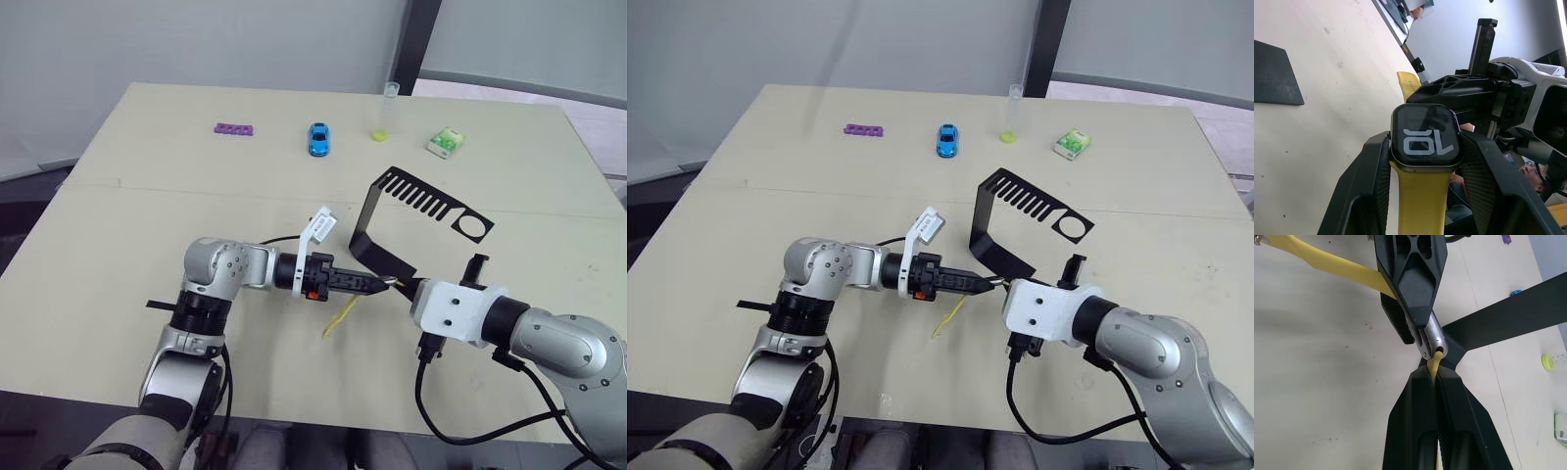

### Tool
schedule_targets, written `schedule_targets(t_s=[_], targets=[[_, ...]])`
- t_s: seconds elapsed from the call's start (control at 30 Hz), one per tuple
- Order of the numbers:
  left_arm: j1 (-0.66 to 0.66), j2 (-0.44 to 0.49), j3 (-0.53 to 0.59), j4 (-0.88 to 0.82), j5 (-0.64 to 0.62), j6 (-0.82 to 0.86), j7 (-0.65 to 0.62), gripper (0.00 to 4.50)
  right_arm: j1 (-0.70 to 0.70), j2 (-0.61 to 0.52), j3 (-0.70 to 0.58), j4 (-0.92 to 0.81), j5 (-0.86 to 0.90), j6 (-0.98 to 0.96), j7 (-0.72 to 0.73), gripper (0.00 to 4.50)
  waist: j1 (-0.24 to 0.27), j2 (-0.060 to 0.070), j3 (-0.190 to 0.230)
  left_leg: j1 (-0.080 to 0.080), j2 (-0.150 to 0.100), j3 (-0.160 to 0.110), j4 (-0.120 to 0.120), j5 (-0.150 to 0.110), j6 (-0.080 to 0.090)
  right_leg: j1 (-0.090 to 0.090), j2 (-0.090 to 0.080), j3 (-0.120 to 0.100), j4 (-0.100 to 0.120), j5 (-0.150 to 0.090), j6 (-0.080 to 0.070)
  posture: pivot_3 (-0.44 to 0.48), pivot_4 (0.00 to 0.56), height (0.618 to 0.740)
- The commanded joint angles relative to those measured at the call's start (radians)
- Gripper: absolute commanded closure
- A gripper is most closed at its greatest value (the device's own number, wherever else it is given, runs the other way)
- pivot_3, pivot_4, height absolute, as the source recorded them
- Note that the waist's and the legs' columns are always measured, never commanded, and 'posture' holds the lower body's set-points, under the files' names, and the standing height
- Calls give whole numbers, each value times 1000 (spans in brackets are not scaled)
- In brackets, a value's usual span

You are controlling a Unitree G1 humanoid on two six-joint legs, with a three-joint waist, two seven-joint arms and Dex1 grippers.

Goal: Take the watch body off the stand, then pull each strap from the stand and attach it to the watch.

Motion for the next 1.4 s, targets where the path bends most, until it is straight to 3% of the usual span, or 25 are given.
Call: schedule_targets(t_s=[0.03,0.77,0.87,1.1,1.13,1.23,1.4], targets=[[-30,-35,-18,-54,-59,4,-15,2907,-12,8,7,-36,12,-21,-2,4500,0,0,0,0,0,0,0,0,0,0,0,0,0,0,0,0,150,740],[-30,-15,-44,-34,-30,-50,-29,2907,-2,-8,-50,-87,35,0,13,4500,0,0,0,0,0,0,0,0,0,0,0,0,0,0,0,0,150,740],[-32,17,-70,-52,-18,-98,-61,2907,30,1,-135,-107,136,15,61,3687,1,0,0,0,0,0,0,0,0,0,0,0,0,0,0,0,150,740],[-12,224,-195,-155,70,-413,-305,2907,201,82,-631,-103,649,130,213,364,-2,0,0,0,1,-1,-1,0,0,1,0,-1,-2,0,0,0,150,740],[-5,248,-206,-168,87,-470,-340,2907,210,94,-696,-89,749,168,199,96,-2,0,0,1,1,-1,-2,0,0,1,0,0,-3,0,0,0,150,740],[26,311,-234,-201,146,-659,-439,2907,268,83,-837,-47,945,227,189,96,-1,0,0,1,1,-1,-1,0,0,3,-1,0,-4,0,0,0,150,740],[117,364,-259,-203,292,-1077,-549,2907,332,34,-921,-25,1219,251,111,96,-2,0,0,1,1,-1,-2,0,0,3,0,1,-6,0,0,0,150,740]])
